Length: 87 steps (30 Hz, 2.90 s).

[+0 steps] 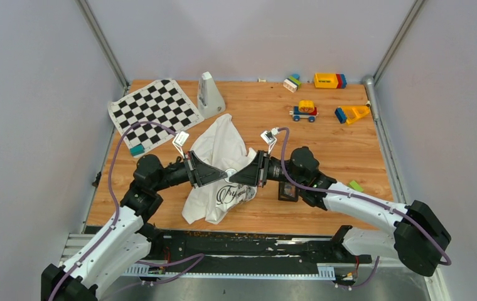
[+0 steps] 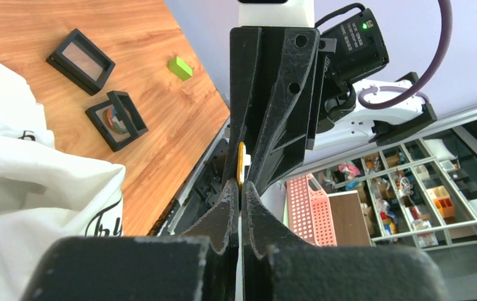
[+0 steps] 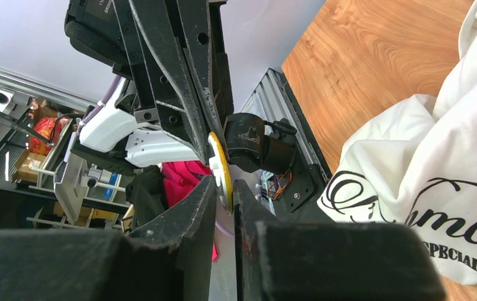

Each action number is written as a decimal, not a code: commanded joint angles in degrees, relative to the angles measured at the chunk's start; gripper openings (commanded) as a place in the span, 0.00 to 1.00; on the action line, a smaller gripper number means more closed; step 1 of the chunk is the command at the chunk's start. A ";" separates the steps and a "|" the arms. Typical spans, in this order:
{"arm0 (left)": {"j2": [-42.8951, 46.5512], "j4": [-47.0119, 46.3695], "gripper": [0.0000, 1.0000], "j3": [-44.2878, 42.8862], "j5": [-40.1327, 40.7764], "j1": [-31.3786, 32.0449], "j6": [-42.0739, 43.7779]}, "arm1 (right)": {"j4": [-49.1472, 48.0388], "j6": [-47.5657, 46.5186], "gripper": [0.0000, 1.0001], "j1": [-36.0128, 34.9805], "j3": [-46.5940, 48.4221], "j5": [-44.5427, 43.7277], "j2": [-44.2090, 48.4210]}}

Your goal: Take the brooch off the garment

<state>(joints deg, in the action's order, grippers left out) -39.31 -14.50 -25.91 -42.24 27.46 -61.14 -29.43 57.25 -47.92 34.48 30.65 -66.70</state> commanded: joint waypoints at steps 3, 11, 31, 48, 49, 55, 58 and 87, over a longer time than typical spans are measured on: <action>0.72 -4.25 0.00 -0.81 -3.75 0.05 2.55 | 2.49 0.96 0.14 0.63 2.16 1.27 -2.31; 0.47 -3.09 0.00 -1.09 -4.66 0.05 3.51 | 5.64 0.94 0.14 0.72 3.67 1.89 -4.13; 4.22 2.40 0.00 -1.95 -2.05 0.13 9.74 | 4.32 8.12 0.17 2.65 -0.37 -2.55 -3.08; 4.16 7.13 0.00 -2.90 0.37 0.13 11.84 | 4.14 5.41 0.45 2.83 -1.70 -2.10 0.79; 4.22 7.26 0.00 -2.96 0.50 0.13 11.95 | 4.12 5.07 0.46 2.83 -1.89 -2.09 1.37; 4.24 8.82 0.00 -3.33 0.95 0.12 12.63 | 7.63 2.59 0.50 2.83 -2.31 -3.75 5.14; 3.96 9.61 0.00 -3.47 1.22 0.13 13.06 | 10.18 1.16 0.50 2.83 -2.32 -4.82 7.06; -3.30 1.76 0.00 -0.89 -3.43 3.05 7.31 | 5.77 -7.21 0.16 2.75 -0.84 2.89 4.66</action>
<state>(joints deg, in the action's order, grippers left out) -42.44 -9.47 -26.92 -44.49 29.85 -53.45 -19.55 50.83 -45.30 32.27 32.14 -61.98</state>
